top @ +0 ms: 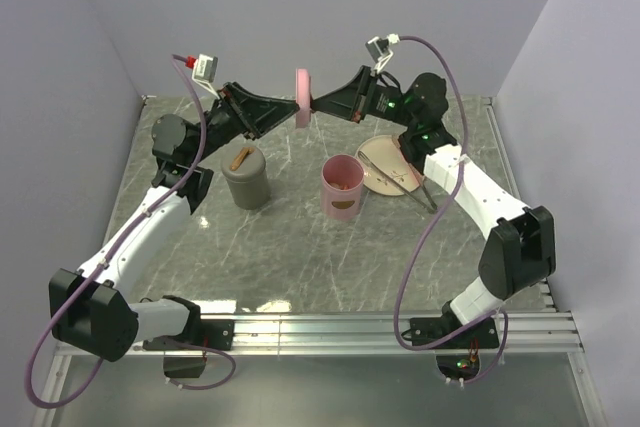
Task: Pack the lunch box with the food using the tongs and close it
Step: Pick up the box lid from the center of the board, then close the box lid on the packing box.
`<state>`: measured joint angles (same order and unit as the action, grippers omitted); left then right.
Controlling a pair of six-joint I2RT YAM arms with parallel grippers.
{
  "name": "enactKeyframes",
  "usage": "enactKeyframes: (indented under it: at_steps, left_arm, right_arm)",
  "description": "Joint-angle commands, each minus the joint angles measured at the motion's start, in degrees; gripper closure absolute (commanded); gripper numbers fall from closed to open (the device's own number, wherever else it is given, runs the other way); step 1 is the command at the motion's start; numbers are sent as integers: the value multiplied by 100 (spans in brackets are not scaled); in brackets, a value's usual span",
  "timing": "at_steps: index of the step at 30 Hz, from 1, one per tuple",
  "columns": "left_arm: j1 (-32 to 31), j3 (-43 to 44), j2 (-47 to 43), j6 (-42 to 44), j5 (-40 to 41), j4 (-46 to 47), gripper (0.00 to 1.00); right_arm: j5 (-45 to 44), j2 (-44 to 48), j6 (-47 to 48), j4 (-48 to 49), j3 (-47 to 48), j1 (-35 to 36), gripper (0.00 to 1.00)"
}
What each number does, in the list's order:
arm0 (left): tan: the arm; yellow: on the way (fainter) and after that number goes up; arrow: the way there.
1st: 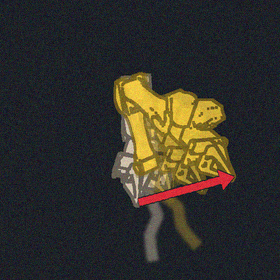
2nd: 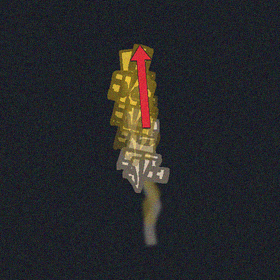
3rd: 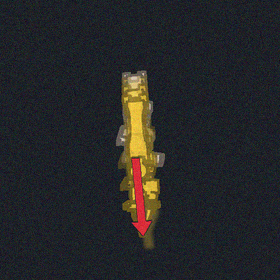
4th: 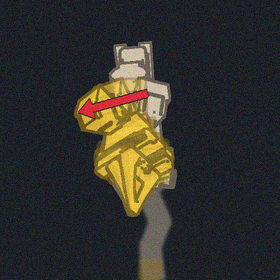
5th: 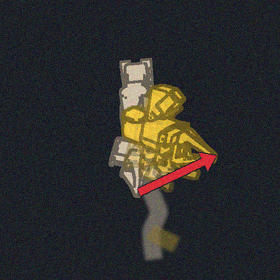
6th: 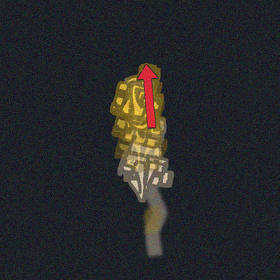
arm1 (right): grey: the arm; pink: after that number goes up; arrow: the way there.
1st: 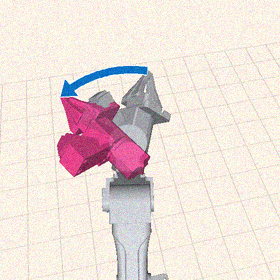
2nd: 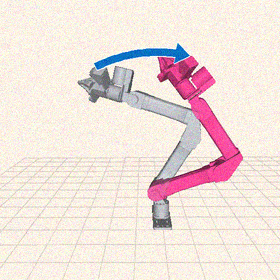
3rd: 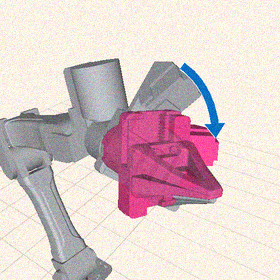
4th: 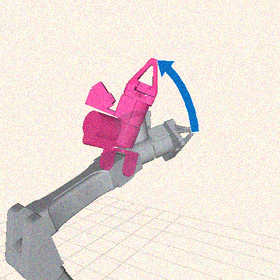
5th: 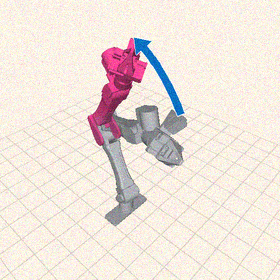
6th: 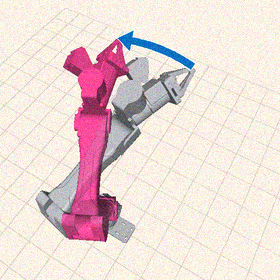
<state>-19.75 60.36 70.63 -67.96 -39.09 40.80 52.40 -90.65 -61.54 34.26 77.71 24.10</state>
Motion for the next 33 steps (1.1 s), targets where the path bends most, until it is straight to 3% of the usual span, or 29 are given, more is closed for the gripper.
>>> enactKeyframes:
  at_steps: [1,4,6,7,8,12,13,14,17,20,22,33]
  left_arm:
    - [23,-33,-181,160,51,-28,38]
    - [137,20,-190,353,25,-360,24]
    - [304,116,-173,555,-19,-650,10]
    - [374,151,-172,643,-63,-1009,4]
    - [453,204,-199,827,-72,-1169,1]
    - [805,678,-120,1819,-336,-2529,1]
    - [806,1053,-59,2205,-353,-3359,1]
    - [806,1257,-32,3052,-371,-3742,1]
    - [806,2118,126,4540,-48,-5250,1]
    - [815,2875,346,5430,479,-6474,1]
    - [815,3147,416,5653,613,-6777,1]
    - [832,2551,100,5970,1141,-6945,1]
  right_arm:
    - [121,416,430,-155,297,-212,100]
    - [156,530,1288,-1111,533,-326,100]
    - [69,592,2001,-2428,744,-388,100]
    - [-132,601,2884,-3007,1102,-406,100]
    - [-351,575,3389,-4301,1349,-406,100]
    - [-1222,364,5585,-6648,2553,-415,100]
    - [-1424,277,5870,-6965,2704,-397,100]
    - [-1791,215,6099,-7577,2871,-388,100]
    - [-2417,-180,6926,-8651,3653,-344,100]
    - [-2646,-418,7305,-9120,3944,-309,100]
    - [-2778,-610,7515,-9340,4110,-213,100]
    - [-3816,-1261,7964,-10000,4050,438,100]
